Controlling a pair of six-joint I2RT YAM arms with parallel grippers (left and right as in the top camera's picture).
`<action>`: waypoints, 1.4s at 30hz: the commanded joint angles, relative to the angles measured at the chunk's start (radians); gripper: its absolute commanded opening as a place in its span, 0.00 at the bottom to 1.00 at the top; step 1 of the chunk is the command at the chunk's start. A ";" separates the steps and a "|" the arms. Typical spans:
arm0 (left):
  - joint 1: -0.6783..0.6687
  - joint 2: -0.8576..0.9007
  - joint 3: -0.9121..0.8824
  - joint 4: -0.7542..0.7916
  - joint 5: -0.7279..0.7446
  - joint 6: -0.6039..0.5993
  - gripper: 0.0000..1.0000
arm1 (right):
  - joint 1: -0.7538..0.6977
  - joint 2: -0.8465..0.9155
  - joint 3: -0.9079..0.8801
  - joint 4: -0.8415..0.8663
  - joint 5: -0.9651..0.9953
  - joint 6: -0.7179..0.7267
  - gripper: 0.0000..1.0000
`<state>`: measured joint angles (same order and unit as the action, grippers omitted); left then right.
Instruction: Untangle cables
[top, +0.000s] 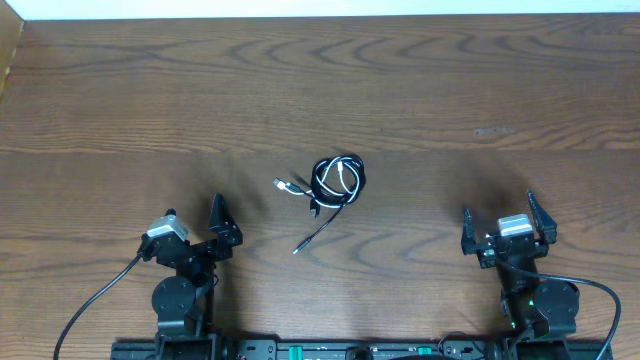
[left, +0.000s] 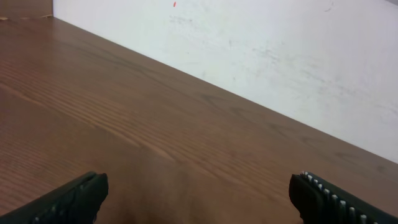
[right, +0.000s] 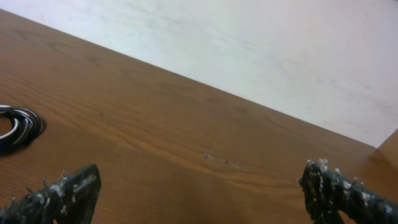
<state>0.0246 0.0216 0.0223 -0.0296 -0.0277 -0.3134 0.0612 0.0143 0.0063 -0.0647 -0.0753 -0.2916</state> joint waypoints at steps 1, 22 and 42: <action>0.002 0.002 -0.018 -0.041 -0.008 0.010 0.98 | -0.002 -0.008 -0.001 -0.005 0.003 0.018 0.99; 0.002 0.002 -0.018 -0.040 -0.008 0.010 0.98 | -0.002 -0.008 -0.001 -0.005 0.002 0.018 0.99; 0.003 0.002 -0.018 -0.041 -0.011 0.088 0.98 | -0.002 -0.008 -0.001 -0.005 0.002 0.018 0.99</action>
<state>0.0246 0.0216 0.0223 -0.0296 -0.0280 -0.2615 0.0612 0.0143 0.0063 -0.0647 -0.0750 -0.2916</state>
